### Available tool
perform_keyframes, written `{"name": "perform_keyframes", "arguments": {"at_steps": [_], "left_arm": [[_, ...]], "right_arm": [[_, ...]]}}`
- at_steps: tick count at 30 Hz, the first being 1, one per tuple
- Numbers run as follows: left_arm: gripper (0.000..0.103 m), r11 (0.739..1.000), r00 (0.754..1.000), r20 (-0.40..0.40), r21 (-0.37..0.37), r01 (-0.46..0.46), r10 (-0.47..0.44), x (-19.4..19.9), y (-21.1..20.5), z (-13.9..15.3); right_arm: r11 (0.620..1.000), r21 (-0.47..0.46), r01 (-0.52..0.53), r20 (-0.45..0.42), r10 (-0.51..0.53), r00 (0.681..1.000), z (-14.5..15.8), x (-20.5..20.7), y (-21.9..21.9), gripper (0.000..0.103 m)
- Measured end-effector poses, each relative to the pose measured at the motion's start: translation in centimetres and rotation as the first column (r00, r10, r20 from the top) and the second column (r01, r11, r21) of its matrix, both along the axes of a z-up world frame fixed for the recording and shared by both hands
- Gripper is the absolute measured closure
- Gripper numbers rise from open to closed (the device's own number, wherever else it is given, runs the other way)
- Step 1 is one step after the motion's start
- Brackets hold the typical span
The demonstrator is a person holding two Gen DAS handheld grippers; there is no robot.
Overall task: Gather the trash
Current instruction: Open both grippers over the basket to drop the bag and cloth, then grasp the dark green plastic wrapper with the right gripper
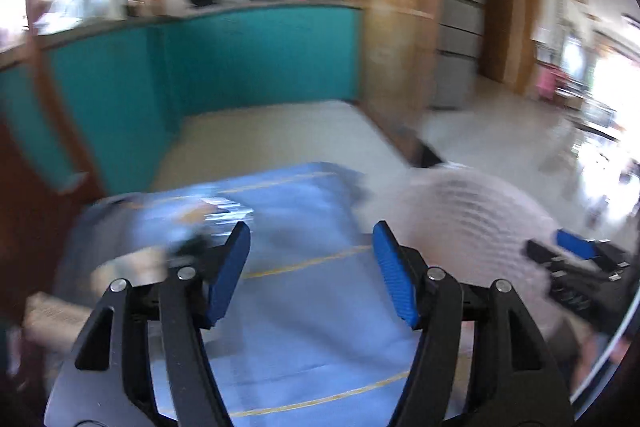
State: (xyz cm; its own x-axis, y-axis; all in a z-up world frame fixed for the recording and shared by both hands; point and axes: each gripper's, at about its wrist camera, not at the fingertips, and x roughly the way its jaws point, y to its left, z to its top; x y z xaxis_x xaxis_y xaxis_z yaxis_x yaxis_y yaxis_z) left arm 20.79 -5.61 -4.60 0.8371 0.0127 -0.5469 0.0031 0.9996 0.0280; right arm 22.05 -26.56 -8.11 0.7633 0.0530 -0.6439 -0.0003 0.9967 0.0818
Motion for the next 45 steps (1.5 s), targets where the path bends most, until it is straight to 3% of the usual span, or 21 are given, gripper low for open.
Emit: {"name": "perform_keyframes", "arguments": {"at_steps": [3,7,11,15,17,19,21,23,27,33,37,40,41,45], "left_arm": [[0.038,0.99,0.99,0.021,0.022,-0.139,0.139,-3.0,4.3,-0.1],[0.038,0.967,0.969,0.012,0.06,-0.248,0.248,-4.7,8.9,0.0],[0.042,0.95,0.95,-0.005,0.025,-0.311,0.311,-5.9,12.7,0.0],[0.044,0.943,0.944,0.0,0.021,-0.331,0.331,-6.9,14.5,0.0],[0.044,0.941,0.942,0.004,0.03,-0.336,0.336,-7.4,14.8,-0.4],[0.044,0.94,0.941,-0.002,0.037,-0.338,0.338,-7.6,15.1,-0.8],[0.044,0.94,0.94,-0.019,0.022,-0.34,0.34,-7.6,15.6,-1.3],[0.044,0.939,0.938,-0.028,0.012,-0.344,0.344,-7.7,15.7,-1.3],[0.044,0.942,0.941,-0.03,0.001,-0.337,0.337,-7.8,16.0,-1.3],[0.044,0.945,0.944,-0.057,-0.015,-0.327,0.326,-7.5,16.2,-2.0],[0.044,0.946,0.944,-0.068,-0.006,-0.323,0.322,-7.3,16.1,-2.4],[0.044,0.946,0.944,-0.067,0.0,-0.324,0.323,-7.4,16.0,-2.4],[0.044,0.946,0.944,-0.068,0.004,-0.324,0.323,-7.5,16.0,-2.3],[0.044,0.945,0.942,-0.077,0.016,-0.326,0.326,-7.4,16.1,-2.6]], "right_arm": [[0.987,-0.019,-0.157,0.044,0.157,0.987,0.7,-0.3,3.8,0.043],[0.944,-0.056,-0.326,0.048,0.329,0.943,1.0,0.0,8.8,0.043],[0.877,-0.046,-0.478,0.071,0.481,0.874,2.3,2.4,13.9,0.043],[0.829,-0.048,-0.556,0.094,0.558,0.824,2.7,3.8,18.0,0.043],[0.815,-0.013,-0.579,0.076,0.579,0.812,1.8,3.8,18.9,0.043],[0.795,-0.015,-0.607,-0.001,0.607,0.795,0.0,3.4,20.1,0.039],[0.792,-0.061,-0.608,-0.036,0.607,0.794,-0.8,3.2,20.7,0.024],[0.785,-0.108,-0.61,-0.038,0.61,0.791,-1.1,3.1,21.4,0.018],[0.789,-0.185,-0.586,-0.009,0.595,0.804,-1.3,3.8,22.3,0.018],[0.803,-0.128,-0.582,-0.01,0.586,0.81,-1.8,7.4,23.9,0.02],[0.783,-0.04,-0.62,-0.01,0.62,0.784,-2.8,9.1,25.9,0.02],[0.755,-0.092,-0.649,-0.012,0.651,0.759,-3.6,9.6,28.4,0.02],[0.749,-0.107,-0.654,-0.016,0.657,0.754,-3.8,9.7,29.0,0.022],[0.706,-0.069,-0.705,-0.063,0.702,0.709,-4.9,9.9,30.1,0.058]]}}
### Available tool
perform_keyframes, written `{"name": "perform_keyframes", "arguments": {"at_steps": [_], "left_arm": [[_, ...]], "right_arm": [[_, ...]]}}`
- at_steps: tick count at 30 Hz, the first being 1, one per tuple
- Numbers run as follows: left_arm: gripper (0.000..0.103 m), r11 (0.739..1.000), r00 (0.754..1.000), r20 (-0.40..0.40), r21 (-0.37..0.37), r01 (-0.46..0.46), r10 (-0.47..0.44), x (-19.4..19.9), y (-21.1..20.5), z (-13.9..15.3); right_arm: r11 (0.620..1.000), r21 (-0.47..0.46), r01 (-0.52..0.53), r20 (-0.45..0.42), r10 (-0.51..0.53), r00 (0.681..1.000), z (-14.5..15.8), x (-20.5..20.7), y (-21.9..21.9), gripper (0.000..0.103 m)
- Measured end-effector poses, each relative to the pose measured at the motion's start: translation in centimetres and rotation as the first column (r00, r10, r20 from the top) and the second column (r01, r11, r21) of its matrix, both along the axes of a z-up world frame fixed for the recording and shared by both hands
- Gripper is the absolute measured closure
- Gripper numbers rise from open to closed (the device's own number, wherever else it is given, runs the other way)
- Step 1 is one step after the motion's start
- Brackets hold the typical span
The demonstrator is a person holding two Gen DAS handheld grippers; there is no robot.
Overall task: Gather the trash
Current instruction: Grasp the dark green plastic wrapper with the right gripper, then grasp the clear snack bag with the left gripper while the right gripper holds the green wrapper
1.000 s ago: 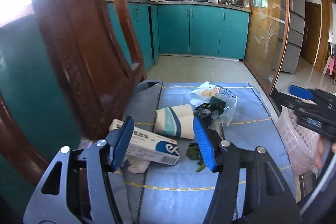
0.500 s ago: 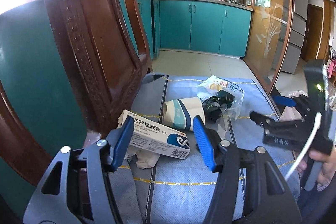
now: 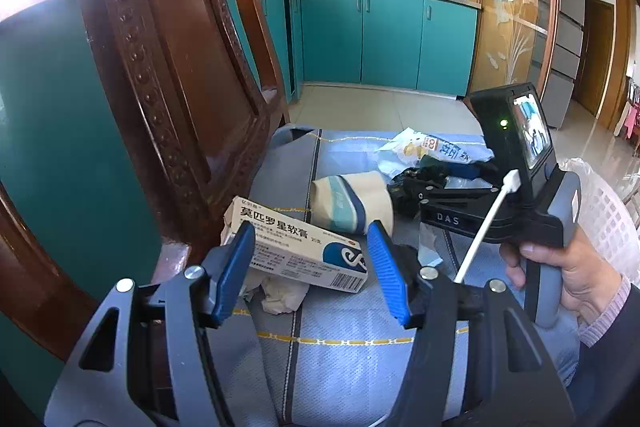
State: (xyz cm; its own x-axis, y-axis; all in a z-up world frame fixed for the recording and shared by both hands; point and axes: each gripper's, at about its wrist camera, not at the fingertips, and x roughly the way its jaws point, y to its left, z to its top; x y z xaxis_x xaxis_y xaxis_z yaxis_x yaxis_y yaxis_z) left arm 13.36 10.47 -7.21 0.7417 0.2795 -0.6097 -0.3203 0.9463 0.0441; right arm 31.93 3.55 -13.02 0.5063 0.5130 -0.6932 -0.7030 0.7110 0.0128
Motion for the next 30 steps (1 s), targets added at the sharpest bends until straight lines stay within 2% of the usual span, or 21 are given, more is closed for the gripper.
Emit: {"name": "perform_keyframes", "arguments": {"at_steps": [1,2,9,15,17,20,24,25,27,29,30], "left_arm": [[0.044,1.0,1.0,-0.004,-0.003,-0.001,0.001,0.1,0.1,-0.1],[0.044,1.0,1.0,-0.007,-0.009,0.0,0.0,0.2,0.2,-0.2],[0.044,0.997,0.999,-0.04,-0.065,0.03,-0.033,1.2,0.3,-1.4],[0.044,0.987,0.987,-0.088,-0.099,0.128,-0.137,3.0,-2.0,-3.0],[0.044,0.98,0.978,-0.109,-0.114,0.166,-0.178,4.1,-2.9,-3.7],[0.053,0.972,0.966,-0.146,-0.132,0.196,-0.214,5.6,-4.3,-4.8],[0.055,0.966,0.957,-0.165,-0.146,0.214,-0.237,7.2,-6.0,-5.1],[0.055,0.963,0.955,-0.162,-0.15,0.224,-0.247,7.6,-6.4,-5.0],[0.043,0.956,0.947,-0.168,-0.157,0.248,-0.274,8.4,-7.3,-5.0],[0.042,0.945,0.934,-0.176,-0.163,0.283,-0.31,9.4,-8.5,-5.3],[0.04,0.935,0.921,-0.189,-0.165,0.313,-0.342,9.9,-9.3,-5.7]], "right_arm": [[1.0,-0.003,-0.009,-0.006,0.009,1.0,0.1,-0.2,0.0,0.062],[1.0,-0.013,-0.012,-0.007,0.012,1.0,0.2,-0.4,0.0,0.083],[1.0,-0.001,0.008,-0.073,-0.008,0.997,1.5,-3.4,-4.5,0.085],[0.995,0.094,0.044,-0.069,-0.038,0.997,4.2,-6.5,-9.8,0.085],[0.992,0.097,0.077,-0.058,-0.071,0.996,4.5,-7.1,-11.2,0.085],[0.984,0.072,0.163,-0.061,-0.159,0.985,3.9,-7.9,-13.5,0.085],[0.97,0.025,0.243,-0.073,-0.241,0.968,3.1,-7.8,-15.0,0.085],[0.968,0.021,0.249,-0.072,-0.247,0.966,3.0,-7.7,-15.1,0.085],[0.967,0.02,0.255,-0.066,-0.253,0.965,3.0,-7.7,-15.3,0.085],[0.966,0.023,0.258,-0.063,-0.256,0.965,3.1,-7.7,-15.5,0.085],[0.965,0.025,0.262,-0.058,-0.26,0.964,3.3,-7.7,-15.6,0.085]]}}
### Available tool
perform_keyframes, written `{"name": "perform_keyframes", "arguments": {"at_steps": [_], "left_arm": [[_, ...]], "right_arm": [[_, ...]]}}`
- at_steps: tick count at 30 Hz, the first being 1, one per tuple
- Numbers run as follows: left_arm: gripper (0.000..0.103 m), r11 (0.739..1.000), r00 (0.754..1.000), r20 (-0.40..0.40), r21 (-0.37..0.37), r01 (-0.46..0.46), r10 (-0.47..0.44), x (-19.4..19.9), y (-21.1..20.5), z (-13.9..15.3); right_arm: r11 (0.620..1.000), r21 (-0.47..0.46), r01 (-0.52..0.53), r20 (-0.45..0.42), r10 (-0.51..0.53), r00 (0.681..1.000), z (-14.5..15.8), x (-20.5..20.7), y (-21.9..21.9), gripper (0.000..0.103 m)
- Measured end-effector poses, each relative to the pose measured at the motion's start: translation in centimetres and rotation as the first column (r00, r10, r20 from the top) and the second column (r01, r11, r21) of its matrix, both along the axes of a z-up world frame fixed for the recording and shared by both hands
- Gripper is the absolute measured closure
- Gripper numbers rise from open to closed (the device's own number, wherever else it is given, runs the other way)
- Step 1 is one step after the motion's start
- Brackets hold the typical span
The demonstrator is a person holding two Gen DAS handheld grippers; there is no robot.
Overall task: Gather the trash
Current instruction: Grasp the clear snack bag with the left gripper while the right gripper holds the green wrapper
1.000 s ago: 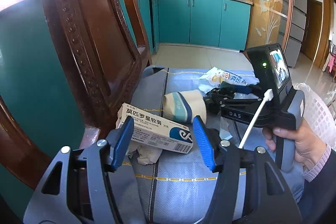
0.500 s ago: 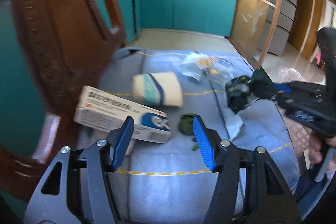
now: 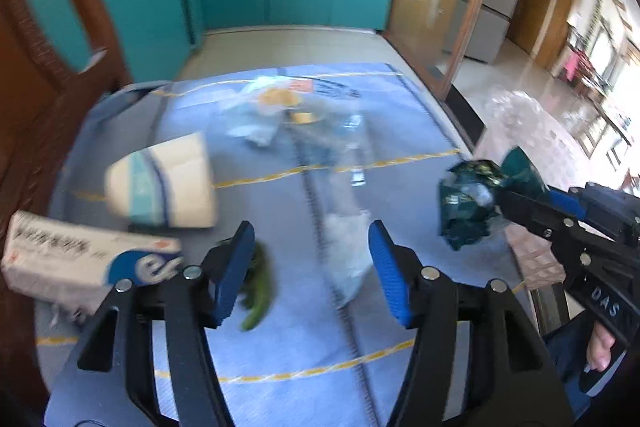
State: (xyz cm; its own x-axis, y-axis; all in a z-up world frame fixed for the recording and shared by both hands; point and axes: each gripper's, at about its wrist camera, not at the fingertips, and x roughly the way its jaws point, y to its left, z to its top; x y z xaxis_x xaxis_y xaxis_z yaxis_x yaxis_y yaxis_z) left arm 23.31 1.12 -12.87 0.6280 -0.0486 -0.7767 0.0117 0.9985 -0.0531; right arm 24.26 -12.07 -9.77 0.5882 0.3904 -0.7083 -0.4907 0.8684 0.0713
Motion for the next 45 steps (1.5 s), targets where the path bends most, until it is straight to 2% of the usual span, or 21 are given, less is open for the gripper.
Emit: {"name": "perform_keyframes", "arguments": {"at_steps": [2,4,6,7,9,11,12,22,28,33,45], "left_arm": [[0.04,0.999,0.999,-0.027,0.026,0.029,-0.028,0.7,-1.1,-0.8],[0.048,0.998,0.998,-0.055,0.042,0.041,-0.039,1.1,-1.8,-1.9],[0.067,0.997,0.995,-0.08,0.047,0.054,-0.05,1.0,-2.2,-2.7],[0.071,0.997,0.995,-0.088,0.055,0.058,-0.053,0.8,-2.2,-3.0],[0.089,0.997,0.995,-0.085,0.059,0.051,-0.046,0.5,-2.0,-3.3],[0.1,0.997,0.995,-0.082,0.051,0.056,-0.052,-0.1,-1.7,-3.2],[0.102,0.996,0.996,-0.074,0.061,0.063,-0.058,-0.7,-1.7,-3.0],[0.102,0.988,0.996,0.035,0.137,0.075,-0.081,-8.3,1.0,2.0],[0.102,0.983,0.998,0.037,0.177,0.044,-0.051,-11.9,3.6,3.4],[0.102,0.988,1.0,0.019,0.157,0.0,-0.003,-12.1,5.0,3.1],[0.102,0.99,0.999,0.003,0.133,0.043,-0.044,-10.8,2.9,1.7]], "right_arm": [[1.0,-0.008,0.012,0.013,-0.012,1.0,0.2,0.0,-0.1,0.085],[1.0,-0.01,0.025,0.022,-0.025,0.999,0.3,0.0,-0.4,0.085],[0.999,-0.006,0.034,0.028,-0.034,0.999,0.5,0.0,-0.9,0.085],[0.999,-0.005,0.038,0.033,-0.038,0.999,0.6,-0.1,-1.1,0.085],[0.999,0.002,0.046,0.034,-0.046,0.998,0.7,0.0,-1.3,0.085],[0.998,0.008,0.057,0.037,-0.057,0.998,0.7,0.1,-1.4,0.085],[0.998,0.01,0.061,0.042,-0.061,0.997,0.8,0.1,-1.4,0.085],[0.998,0.006,0.064,0.058,-0.064,0.996,0.9,0.0,-1.0,0.085],[0.999,0.007,0.049,0.062,-0.05,0.997,1.1,-0.2,-0.7,0.085],[1.0,0.006,0.027,0.069,-0.027,0.997,1.1,-0.5,-0.2,0.085],[1.0,0.004,0.002,0.069,-0.002,0.998,0.9,-1.3,-0.1,0.085]]}}
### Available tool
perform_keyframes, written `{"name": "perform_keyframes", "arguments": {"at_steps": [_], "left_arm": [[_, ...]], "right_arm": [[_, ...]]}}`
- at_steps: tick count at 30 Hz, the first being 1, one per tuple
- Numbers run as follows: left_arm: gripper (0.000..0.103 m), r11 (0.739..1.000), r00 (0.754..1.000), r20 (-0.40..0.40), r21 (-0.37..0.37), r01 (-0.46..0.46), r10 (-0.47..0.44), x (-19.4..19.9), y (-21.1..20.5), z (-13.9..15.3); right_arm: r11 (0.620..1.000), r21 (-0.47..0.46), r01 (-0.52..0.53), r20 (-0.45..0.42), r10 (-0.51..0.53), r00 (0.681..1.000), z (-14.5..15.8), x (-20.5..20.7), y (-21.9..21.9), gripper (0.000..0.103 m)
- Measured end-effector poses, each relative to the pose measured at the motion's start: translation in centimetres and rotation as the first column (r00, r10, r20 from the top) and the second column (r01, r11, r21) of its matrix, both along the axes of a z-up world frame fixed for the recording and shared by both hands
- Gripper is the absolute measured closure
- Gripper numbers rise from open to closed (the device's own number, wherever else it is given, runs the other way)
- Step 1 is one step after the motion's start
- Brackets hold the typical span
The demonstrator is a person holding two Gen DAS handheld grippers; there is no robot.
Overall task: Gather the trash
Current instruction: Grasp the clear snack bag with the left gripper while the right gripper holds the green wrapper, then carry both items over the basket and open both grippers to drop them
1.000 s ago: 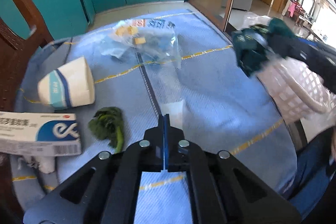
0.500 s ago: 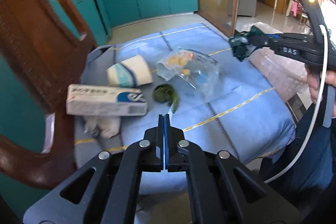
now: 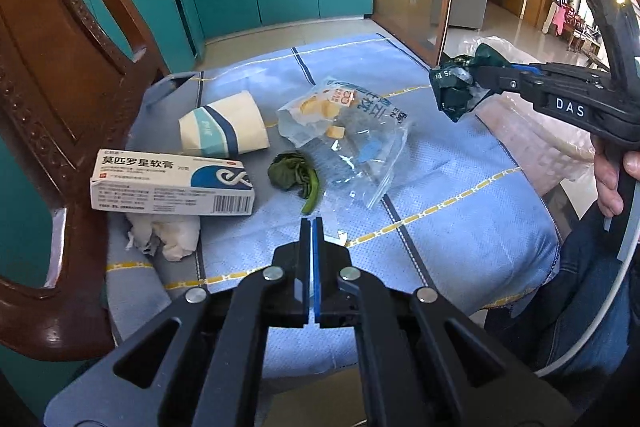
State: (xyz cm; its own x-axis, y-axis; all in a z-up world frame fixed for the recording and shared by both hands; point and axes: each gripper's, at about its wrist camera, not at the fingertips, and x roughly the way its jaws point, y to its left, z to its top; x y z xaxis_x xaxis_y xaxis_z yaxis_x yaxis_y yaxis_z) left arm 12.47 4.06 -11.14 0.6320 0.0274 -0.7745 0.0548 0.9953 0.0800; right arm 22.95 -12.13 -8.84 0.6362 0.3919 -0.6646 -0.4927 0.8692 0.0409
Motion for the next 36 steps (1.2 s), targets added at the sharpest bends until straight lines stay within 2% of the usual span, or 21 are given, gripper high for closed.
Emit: {"name": "perform_keyframes", "arguments": {"at_steps": [4,6,8,12,15,18,19,21,23,26,28,29,32,36], "left_arm": [[0.098,1.0,1.0,-0.004,-0.003,-0.009,0.009,0.2,0.0,-0.2],[0.082,1.0,1.0,-0.003,-0.014,-0.019,0.019,0.2,0.1,-0.1],[0.073,0.999,1.0,0.005,-0.024,-0.026,0.026,0.2,0.2,0.0],[0.062,0.999,0.999,0.026,-0.041,-0.033,0.034,0.3,0.4,0.5],[0.059,0.997,0.999,0.041,-0.076,-0.02,0.023,1.1,0.1,0.9],[0.049,0.995,0.999,0.045,-0.104,0.007,-0.003,2.7,-1.0,0.7],[0.048,0.995,0.999,0.043,-0.101,0.013,-0.009,3.2,-1.5,0.5],[0.037,0.996,0.999,0.037,-0.081,0.033,-0.03,4.8,-2.8,-0.1],[0.033,0.997,0.999,0.032,-0.06,0.039,-0.037,6.4,-3.8,-0.8],[0.034,0.998,0.999,0.003,-0.038,0.041,-0.041,8.6,-4.9,-2.3],[0.058,0.999,0.998,-0.038,-0.03,0.043,-0.044,9.6,-5.3,-3.6],[0.075,0.998,0.997,-0.061,-0.039,0.041,-0.044,10.0,-5.4,-4.2],[0.085,0.999,0.998,-0.04,-0.032,0.038,-0.039,9.8,-5.5,-4.6],[0.092,0.999,1.0,0.007,-0.037,0.024,-0.024,9.2,-5.5,-3.7]], "right_arm": [[1.0,0.0,-0.011,0.003,0.011,1.0,0.0,-0.2,0.1,0.085],[1.0,-0.003,-0.015,0.003,0.015,1.0,0.0,-0.2,0.3,0.085],[1.0,-0.005,-0.017,0.004,0.017,1.0,0.0,-0.3,0.3,0.085],[1.0,0.0,-0.013,0.002,0.013,1.0,-0.1,-0.4,0.2,0.085],[1.0,0.001,-0.004,-0.004,0.004,1.0,-0.2,-0.6,-0.1,0.085],[1.0,0.003,0.004,-0.004,-0.003,1.0,-0.3,-0.8,-0.4,0.085],[1.0,0.003,0.007,-0.004,-0.007,1.0,-0.3,-0.8,-0.5,0.085],[1.0,0.008,0.016,-0.003,-0.016,1.0,-0.2,-0.8,-0.7,0.085],[0.999,0.015,0.028,-0.002,-0.028,1.0,-0.1,-0.7,-1.1,0.085],[0.999,0.02,0.045,-0.002,-0.045,0.999,-0.1,-0.6,-1.6,0.085],[0.998,0.022,0.054,-0.003,-0.054,0.999,-0.1,-0.5,-2.1,0.085],[0.998,0.022,0.058,-0.002,-0.058,0.998,-0.1,-0.5,-2.2,0.085],[0.997,0.027,0.074,-0.002,-0.074,0.997,0.0,-0.5,-2.8,0.085],[0.992,0.045,0.115,0.007,-0.116,0.993,0.3,-0.5,-3.9,0.085]]}}
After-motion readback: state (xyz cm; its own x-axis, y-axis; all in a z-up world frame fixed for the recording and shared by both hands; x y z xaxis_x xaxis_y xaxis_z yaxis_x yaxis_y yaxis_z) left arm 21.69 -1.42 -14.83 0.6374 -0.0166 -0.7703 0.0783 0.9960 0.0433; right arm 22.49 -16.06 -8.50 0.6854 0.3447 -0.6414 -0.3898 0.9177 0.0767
